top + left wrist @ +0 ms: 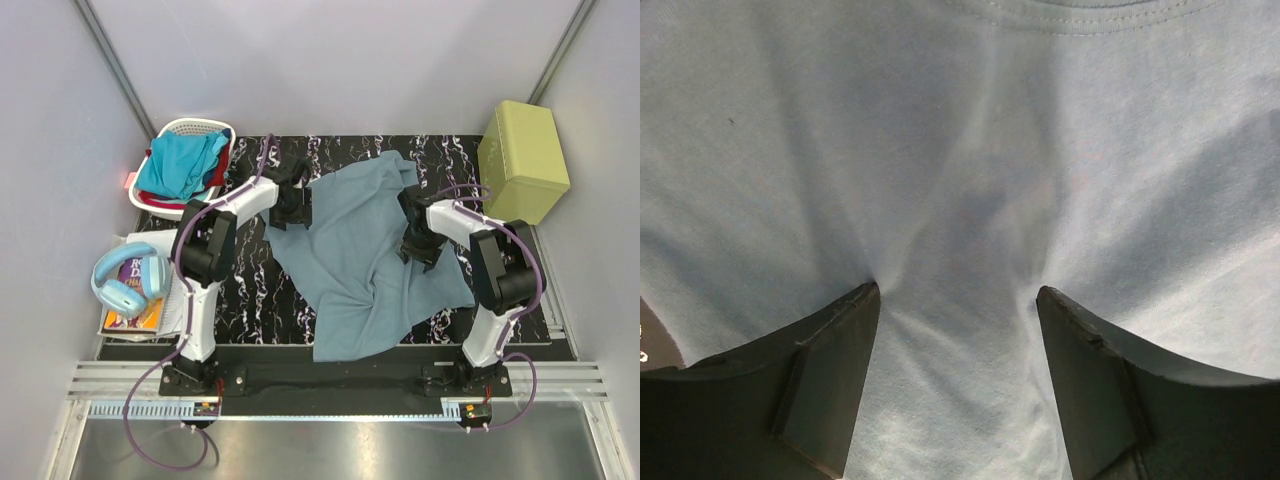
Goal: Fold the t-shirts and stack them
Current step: Flatten out the tshirt
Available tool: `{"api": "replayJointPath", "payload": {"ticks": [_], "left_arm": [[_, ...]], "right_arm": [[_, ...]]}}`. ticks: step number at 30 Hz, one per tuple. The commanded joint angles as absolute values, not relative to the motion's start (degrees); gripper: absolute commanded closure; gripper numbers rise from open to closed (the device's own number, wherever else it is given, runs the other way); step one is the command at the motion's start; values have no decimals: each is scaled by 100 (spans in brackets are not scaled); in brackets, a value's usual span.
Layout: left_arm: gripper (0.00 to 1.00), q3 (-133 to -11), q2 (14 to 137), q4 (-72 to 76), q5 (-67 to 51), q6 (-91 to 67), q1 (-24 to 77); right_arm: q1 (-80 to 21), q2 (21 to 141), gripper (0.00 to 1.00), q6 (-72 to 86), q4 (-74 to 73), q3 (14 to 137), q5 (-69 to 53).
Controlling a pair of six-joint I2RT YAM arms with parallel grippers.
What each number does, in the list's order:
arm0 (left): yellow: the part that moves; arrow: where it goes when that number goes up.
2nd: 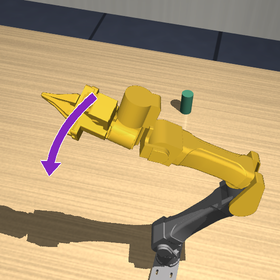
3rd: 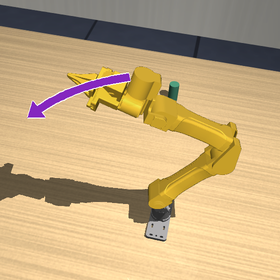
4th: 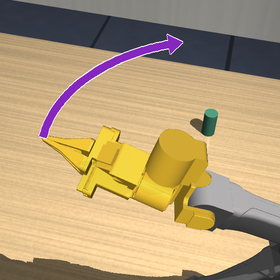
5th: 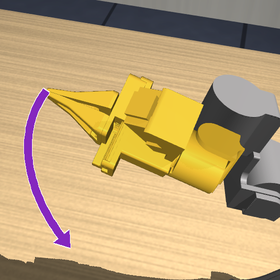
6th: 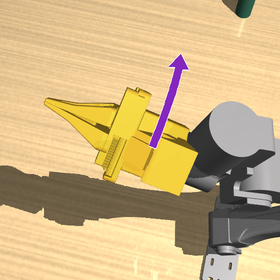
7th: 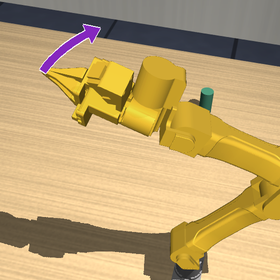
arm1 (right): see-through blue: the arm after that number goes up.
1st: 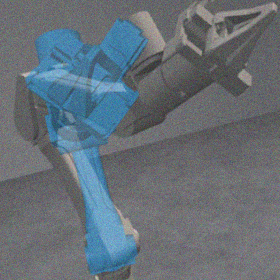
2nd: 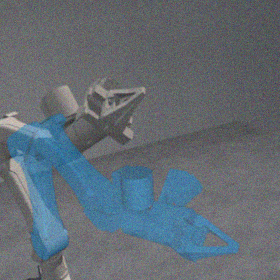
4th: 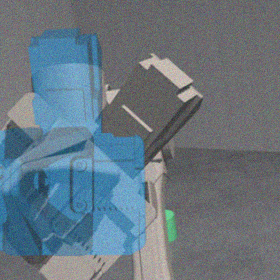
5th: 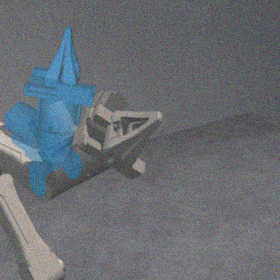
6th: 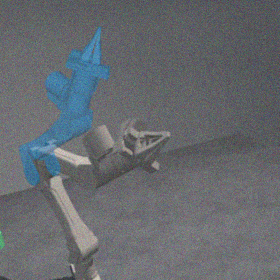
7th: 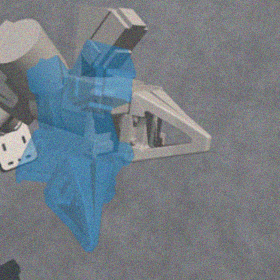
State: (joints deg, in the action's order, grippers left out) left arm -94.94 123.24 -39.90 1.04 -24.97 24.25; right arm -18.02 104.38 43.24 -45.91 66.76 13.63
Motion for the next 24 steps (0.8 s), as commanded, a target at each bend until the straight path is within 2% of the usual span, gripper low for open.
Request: {"api": "replayJointPath", "payload": {"ticks": [1,4,5,7,8,9,10,13,15,19,24], "left_arm": [[30,-9281,12076,-3990,-9,-2487,2391],[36,-9167,12015,-3990,-9,-2531,2391],[39,-9141,11980,-3990,-35,-2549,2391],[50,-9036,11945,-3990,-114,-2575,2391],[56,-8974,11892,-3990,-123,-2584,2391],[67,-8861,11866,-3990,-140,-2601,2391],[72,-8807,11830,-3990,-141,-2610,2391],[85,-8500,11655,-3999,-36,-2619,2391],[91,-8316,11558,-3990,130,-2610,2391],[100,-8078,11400,-3999,246,-2628,2391],[100,-7726,11136,-4043,334,-2716,2391]], "right_arm": [[-1749,10660,37,4606,-4430,6776,1354],[-1749,10889,44,4614,-4412,6917,1249],[-1749,10951,50,4614,-4421,6987,1205],[-1758,11065,58,4641,-4386,7040,1056],[-1758,11109,67,4684,-4368,7075,1020],[-1749,11127,71,4711,-4333,7084,967],[-1758,11162,76,4728,-4307,7101,923],[-1749,11276,93,4764,-4315,7207,853],[-1749,11311,100,4799,-4307,7268,870],[-1732,11294,100,4869,-4315,7330,1045],[-1530,11408,100,4773,-4499,7812,1291]]}}
